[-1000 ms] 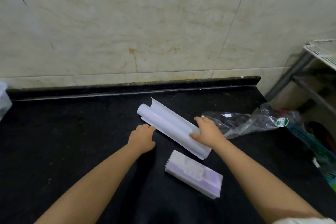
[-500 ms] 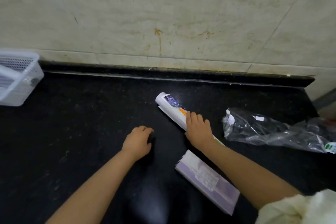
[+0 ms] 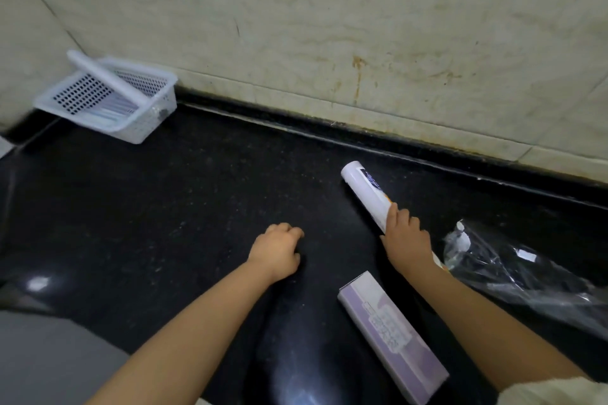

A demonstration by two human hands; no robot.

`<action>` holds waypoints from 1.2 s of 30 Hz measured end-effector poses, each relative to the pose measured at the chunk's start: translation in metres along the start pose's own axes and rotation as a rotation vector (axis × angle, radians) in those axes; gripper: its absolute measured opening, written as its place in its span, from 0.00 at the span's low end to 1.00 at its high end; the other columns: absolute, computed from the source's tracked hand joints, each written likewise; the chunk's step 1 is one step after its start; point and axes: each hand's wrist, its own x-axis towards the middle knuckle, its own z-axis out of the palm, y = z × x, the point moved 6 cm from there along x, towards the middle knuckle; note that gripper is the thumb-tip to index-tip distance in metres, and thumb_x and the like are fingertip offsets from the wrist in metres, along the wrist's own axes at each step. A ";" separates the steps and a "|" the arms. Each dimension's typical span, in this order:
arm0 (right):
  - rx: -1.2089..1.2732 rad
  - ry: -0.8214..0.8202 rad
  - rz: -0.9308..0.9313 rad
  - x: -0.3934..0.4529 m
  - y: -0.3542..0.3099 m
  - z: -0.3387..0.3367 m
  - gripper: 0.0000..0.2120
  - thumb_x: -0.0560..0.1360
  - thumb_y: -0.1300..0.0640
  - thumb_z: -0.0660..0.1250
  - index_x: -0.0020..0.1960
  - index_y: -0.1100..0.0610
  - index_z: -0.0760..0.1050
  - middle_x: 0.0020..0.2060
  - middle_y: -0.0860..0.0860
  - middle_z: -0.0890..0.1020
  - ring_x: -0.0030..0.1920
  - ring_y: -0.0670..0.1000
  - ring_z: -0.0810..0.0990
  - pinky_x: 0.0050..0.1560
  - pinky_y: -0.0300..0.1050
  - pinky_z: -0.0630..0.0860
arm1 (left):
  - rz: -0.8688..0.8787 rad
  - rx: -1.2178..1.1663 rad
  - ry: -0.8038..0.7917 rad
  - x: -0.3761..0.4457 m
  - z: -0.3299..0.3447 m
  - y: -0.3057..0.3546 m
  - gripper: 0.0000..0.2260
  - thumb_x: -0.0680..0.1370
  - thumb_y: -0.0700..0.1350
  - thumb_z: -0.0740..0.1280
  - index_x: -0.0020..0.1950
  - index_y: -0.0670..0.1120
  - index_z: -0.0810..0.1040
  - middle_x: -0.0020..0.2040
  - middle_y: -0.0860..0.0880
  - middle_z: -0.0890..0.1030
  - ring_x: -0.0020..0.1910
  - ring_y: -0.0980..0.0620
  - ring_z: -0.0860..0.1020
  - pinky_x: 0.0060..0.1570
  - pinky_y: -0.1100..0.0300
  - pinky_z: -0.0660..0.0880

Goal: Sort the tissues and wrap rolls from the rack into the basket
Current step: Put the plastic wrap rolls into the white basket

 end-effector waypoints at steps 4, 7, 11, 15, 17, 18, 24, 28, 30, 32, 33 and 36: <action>-0.032 -0.010 -0.028 -0.002 -0.006 -0.011 0.32 0.79 0.49 0.55 0.72 0.66 0.45 0.66 0.60 0.65 0.61 0.57 0.70 0.52 0.49 0.76 | -0.061 -0.010 0.036 -0.011 -0.010 -0.021 0.22 0.78 0.46 0.61 0.71 0.46 0.64 0.70 0.44 0.68 0.69 0.44 0.65 0.65 0.51 0.68; -0.034 0.027 -0.088 -0.002 -0.030 -0.037 0.33 0.77 0.48 0.58 0.72 0.64 0.48 0.64 0.59 0.68 0.59 0.57 0.72 0.52 0.49 0.75 | -0.103 -0.018 0.102 -0.021 -0.024 -0.049 0.23 0.78 0.47 0.61 0.72 0.46 0.63 0.70 0.45 0.68 0.69 0.44 0.65 0.66 0.51 0.68; -0.090 0.098 -0.208 -0.013 -0.100 -0.087 0.34 0.69 0.47 0.70 0.67 0.63 0.64 0.53 0.59 0.78 0.48 0.58 0.79 0.45 0.47 0.75 | -0.158 -0.048 0.165 -0.043 -0.039 -0.107 0.22 0.78 0.47 0.60 0.72 0.47 0.63 0.70 0.46 0.68 0.69 0.45 0.65 0.65 0.51 0.69; -0.024 0.137 -0.369 -0.032 -0.205 -0.110 0.31 0.75 0.50 0.63 0.71 0.61 0.56 0.60 0.59 0.73 0.55 0.59 0.74 0.54 0.50 0.70 | -0.199 -0.075 0.234 -0.078 -0.054 -0.185 0.21 0.78 0.47 0.60 0.71 0.47 0.64 0.70 0.46 0.68 0.68 0.46 0.66 0.64 0.52 0.70; 0.009 0.157 -0.422 -0.039 -0.260 -0.110 0.30 0.77 0.51 0.59 0.73 0.59 0.50 0.63 0.58 0.69 0.58 0.59 0.71 0.57 0.52 0.67 | -0.206 -0.079 0.266 -0.099 -0.059 -0.230 0.21 0.78 0.47 0.60 0.71 0.47 0.65 0.69 0.46 0.69 0.68 0.45 0.66 0.63 0.51 0.70; 0.014 0.157 -0.418 -0.044 -0.286 -0.110 0.30 0.77 0.51 0.59 0.73 0.59 0.50 0.64 0.57 0.69 0.58 0.59 0.71 0.57 0.52 0.67 | -0.208 -0.081 0.277 -0.110 -0.061 -0.253 0.21 0.78 0.47 0.61 0.71 0.47 0.65 0.69 0.46 0.69 0.68 0.45 0.67 0.63 0.51 0.70; 0.089 0.038 -0.412 -0.072 -0.422 -0.101 0.31 0.76 0.50 0.60 0.72 0.58 0.50 0.64 0.56 0.69 0.60 0.58 0.72 0.59 0.51 0.68 | -0.277 -0.159 0.254 -0.180 -0.044 -0.390 0.21 0.78 0.47 0.61 0.71 0.47 0.65 0.70 0.47 0.68 0.68 0.46 0.66 0.67 0.51 0.69; 0.078 -0.024 -0.453 -0.077 -0.480 -0.087 0.30 0.76 0.49 0.59 0.73 0.57 0.50 0.65 0.56 0.69 0.61 0.58 0.71 0.61 0.51 0.67 | -0.322 -0.201 0.279 -0.206 -0.039 -0.460 0.21 0.78 0.46 0.62 0.70 0.46 0.67 0.68 0.47 0.70 0.67 0.46 0.68 0.65 0.52 0.70; 0.067 -0.037 -0.479 -0.074 -0.500 -0.080 0.30 0.76 0.49 0.59 0.73 0.56 0.50 0.65 0.55 0.69 0.61 0.57 0.71 0.61 0.51 0.67 | -0.338 -0.239 0.288 -0.204 -0.040 -0.483 0.20 0.78 0.45 0.62 0.70 0.46 0.67 0.67 0.46 0.71 0.66 0.46 0.69 0.64 0.52 0.71; 0.060 -0.054 -0.505 -0.066 -0.516 -0.075 0.31 0.76 0.49 0.58 0.73 0.56 0.49 0.66 0.54 0.68 0.63 0.57 0.69 0.62 0.50 0.66 | -0.351 -0.272 0.270 -0.194 -0.039 -0.498 0.21 0.78 0.46 0.62 0.71 0.46 0.66 0.68 0.45 0.70 0.66 0.47 0.68 0.64 0.52 0.71; 0.055 -0.064 -0.519 -0.061 -0.524 -0.073 0.31 0.76 0.48 0.58 0.73 0.55 0.48 0.67 0.54 0.67 0.63 0.57 0.69 0.62 0.50 0.66 | -0.354 -0.282 0.252 -0.187 -0.037 -0.503 0.21 0.78 0.46 0.62 0.71 0.46 0.65 0.68 0.45 0.69 0.67 0.47 0.67 0.64 0.52 0.70; 0.037 -0.074 -0.562 -0.042 -0.547 -0.071 0.31 0.76 0.48 0.58 0.74 0.55 0.48 0.67 0.54 0.67 0.64 0.56 0.69 0.63 0.50 0.65 | -0.338 -0.271 0.207 -0.163 -0.036 -0.510 0.23 0.78 0.46 0.61 0.72 0.47 0.63 0.69 0.45 0.68 0.67 0.46 0.67 0.64 0.52 0.70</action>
